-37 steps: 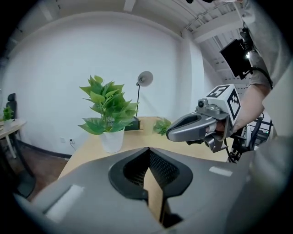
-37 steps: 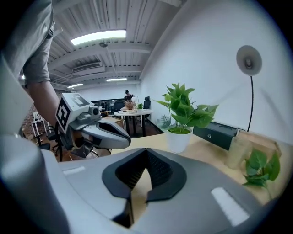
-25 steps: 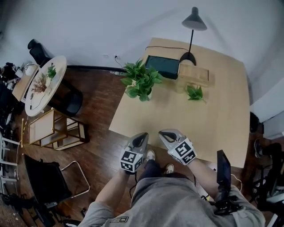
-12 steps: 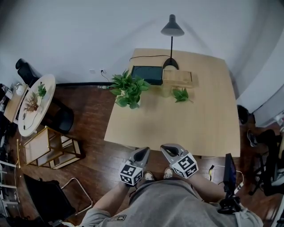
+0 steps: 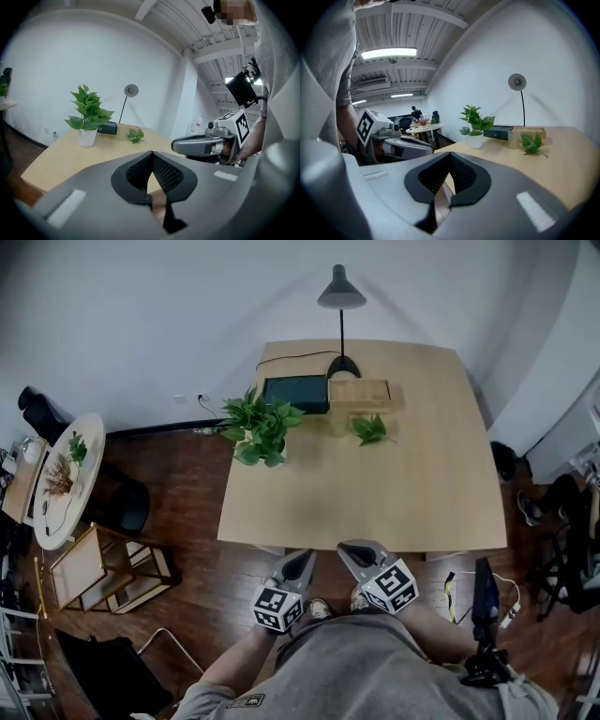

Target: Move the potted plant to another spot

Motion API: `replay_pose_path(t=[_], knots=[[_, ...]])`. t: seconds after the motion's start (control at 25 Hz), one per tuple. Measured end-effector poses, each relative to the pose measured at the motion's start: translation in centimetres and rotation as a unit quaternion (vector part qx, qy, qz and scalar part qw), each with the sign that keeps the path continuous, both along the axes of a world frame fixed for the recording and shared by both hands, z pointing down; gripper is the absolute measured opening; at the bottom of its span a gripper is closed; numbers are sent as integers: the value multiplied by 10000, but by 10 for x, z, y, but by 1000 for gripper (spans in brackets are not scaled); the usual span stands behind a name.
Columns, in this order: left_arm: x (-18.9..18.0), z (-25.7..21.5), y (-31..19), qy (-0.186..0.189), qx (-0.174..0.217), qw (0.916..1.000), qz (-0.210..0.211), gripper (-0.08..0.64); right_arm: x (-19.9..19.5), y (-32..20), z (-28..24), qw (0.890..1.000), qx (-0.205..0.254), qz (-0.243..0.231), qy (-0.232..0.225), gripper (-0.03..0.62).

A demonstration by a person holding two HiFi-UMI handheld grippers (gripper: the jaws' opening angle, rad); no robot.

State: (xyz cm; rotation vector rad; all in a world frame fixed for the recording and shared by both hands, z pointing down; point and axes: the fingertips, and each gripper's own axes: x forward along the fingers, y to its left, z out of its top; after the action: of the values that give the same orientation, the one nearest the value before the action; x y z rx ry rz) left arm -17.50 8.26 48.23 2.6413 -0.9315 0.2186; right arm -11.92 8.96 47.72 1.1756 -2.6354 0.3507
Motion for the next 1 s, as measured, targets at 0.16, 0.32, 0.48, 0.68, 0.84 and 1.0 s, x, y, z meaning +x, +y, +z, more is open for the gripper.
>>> replay_pose_path(t=[0.16,0.32,0.48,0.68,0.84,1.0], knots=[[-6,-3,-1,46,70,10000,-36,2,-5,-2,-2,10000,58,-5,32,6],[-5,-4,-1,65,86,9999,-32,2,-4,-3,-3,9999,94,-11,50,6],[-6,-6,-2,51,100,9999,-29,2,-6,-3,-6,9999,119,-25,44,6],[-10,-7,-3,30,124,9999,-68,2,-10,-4,-8,9998,152,-85,59,6],[-10,-8,-3,26,144,9999,-54,2,-9,-4,-8,9998,176,-87,64,6],[-10,-7,-4,10,163,9999,-42,2,-10,-5,-8,9997,201,-97,71,6]])
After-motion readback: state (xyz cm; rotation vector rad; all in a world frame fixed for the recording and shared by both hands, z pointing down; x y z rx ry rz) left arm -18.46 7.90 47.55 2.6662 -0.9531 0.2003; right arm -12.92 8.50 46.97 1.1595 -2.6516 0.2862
